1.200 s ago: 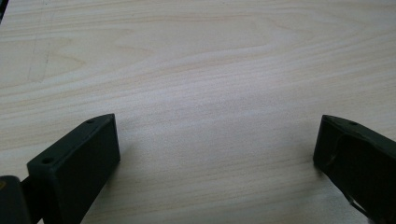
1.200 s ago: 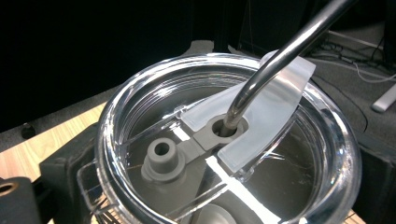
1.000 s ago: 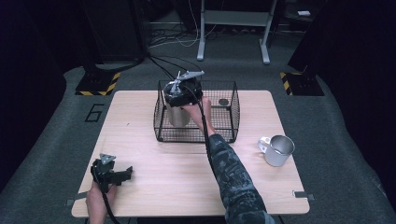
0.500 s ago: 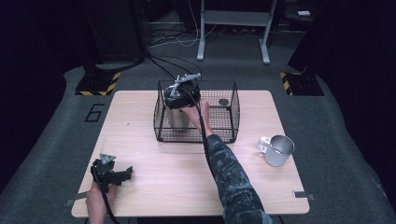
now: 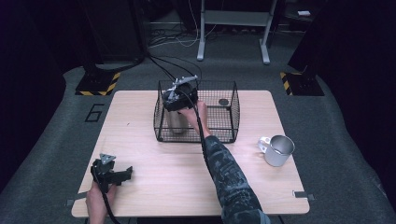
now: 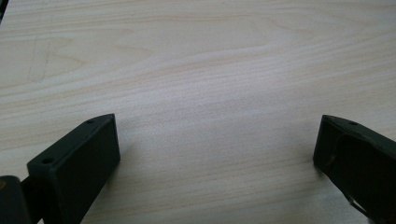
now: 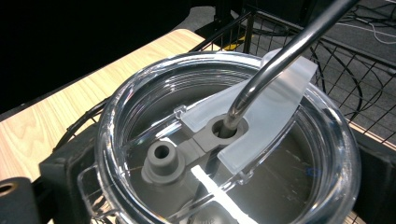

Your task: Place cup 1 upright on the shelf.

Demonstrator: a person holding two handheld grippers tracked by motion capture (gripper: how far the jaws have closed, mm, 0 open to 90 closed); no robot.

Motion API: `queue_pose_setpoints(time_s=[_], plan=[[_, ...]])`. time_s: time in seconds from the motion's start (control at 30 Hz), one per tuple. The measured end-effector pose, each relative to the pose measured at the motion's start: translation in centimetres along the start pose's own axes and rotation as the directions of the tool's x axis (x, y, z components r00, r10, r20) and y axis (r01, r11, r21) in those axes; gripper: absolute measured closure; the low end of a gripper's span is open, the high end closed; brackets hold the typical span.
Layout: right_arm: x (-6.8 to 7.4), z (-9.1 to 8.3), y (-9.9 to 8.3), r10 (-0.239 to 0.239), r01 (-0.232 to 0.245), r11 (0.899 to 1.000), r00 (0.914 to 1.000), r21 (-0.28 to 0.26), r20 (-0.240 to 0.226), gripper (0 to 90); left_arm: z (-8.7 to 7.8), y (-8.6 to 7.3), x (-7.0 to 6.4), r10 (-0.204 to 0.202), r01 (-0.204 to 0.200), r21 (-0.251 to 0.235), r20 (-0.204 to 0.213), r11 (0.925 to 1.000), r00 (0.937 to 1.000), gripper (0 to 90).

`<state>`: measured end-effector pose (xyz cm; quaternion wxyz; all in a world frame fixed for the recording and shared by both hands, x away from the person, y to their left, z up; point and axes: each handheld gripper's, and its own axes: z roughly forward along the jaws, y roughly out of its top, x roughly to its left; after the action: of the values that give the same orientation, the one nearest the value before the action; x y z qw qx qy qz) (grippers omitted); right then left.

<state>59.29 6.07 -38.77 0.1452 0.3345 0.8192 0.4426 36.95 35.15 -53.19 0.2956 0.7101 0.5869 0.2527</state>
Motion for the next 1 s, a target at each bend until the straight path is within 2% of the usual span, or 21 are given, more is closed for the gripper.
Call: queue_pose_setpoints(time_s=[0.4, 0.5, 0.57, 0.7, 1.0], plan=[[0.1, 0.6, -0.4, -0.001, 0.001, 1.0, 1.0, 0.024, -0.005, 3.5, 0.0, 0.0, 0.0, 0.005, -0.005, 0.0, -0.001, 1.0, 1.0, 0.5], [0.1, 0.7, -0.6, -0.02, 0.02, 1.0, 0.9998, 0.017, -0.004, 3.5, 0.0, 0.0, 0.0, 0.004, -0.004, 0.0, -0.001, 1.0, 1.0, 0.4], [0.2, 0.6, -0.6, -0.005, 0.005, 1.0, 1.0, 0.027, -0.001, 3.5, 0.0, 0.0, 0.0, 0.005, -0.005, 0.001, -0.001, 1.0, 1.0, 0.4], [0.1, 0.5, -0.7, -0.013, 0.013, 0.999, 0.9999, 0.036, -0.007, 3.4, 0.0, 0.0, 0.0, 0.004, -0.004, 0.0, 0.0, 1.0, 1.0, 0.5], [0.9, -0.2, -1.4, -0.069, 0.068, 0.996, 0.9976, 0.049, 0.009, 3.2, 0.0, 0.0, 0.0, -0.001, 0.001, -0.004, -0.001, 1.0, 1.0, 0.4]])
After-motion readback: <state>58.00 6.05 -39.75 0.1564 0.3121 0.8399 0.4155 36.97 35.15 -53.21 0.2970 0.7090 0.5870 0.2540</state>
